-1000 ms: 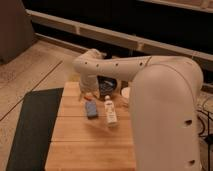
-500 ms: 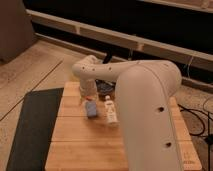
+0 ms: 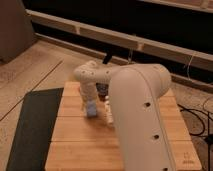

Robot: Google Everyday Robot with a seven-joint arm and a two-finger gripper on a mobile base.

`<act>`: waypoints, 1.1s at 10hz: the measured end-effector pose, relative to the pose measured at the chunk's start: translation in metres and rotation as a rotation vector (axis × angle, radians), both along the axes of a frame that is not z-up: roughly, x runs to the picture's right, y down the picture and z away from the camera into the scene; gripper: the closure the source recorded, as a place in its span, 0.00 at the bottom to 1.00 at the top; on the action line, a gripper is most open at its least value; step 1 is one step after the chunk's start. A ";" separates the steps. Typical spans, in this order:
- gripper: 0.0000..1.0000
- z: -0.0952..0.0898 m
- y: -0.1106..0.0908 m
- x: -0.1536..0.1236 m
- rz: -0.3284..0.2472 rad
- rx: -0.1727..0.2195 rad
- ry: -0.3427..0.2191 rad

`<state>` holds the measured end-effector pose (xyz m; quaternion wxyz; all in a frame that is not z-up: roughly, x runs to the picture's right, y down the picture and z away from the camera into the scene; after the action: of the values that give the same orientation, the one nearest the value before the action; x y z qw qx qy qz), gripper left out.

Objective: Place the white sponge in the ceramic bowl

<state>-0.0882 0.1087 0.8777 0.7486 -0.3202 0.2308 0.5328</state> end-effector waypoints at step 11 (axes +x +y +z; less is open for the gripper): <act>0.59 0.029 0.023 0.007 0.041 -0.074 0.033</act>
<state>-0.0808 0.1315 0.9068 0.7213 -0.3436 0.2562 0.5441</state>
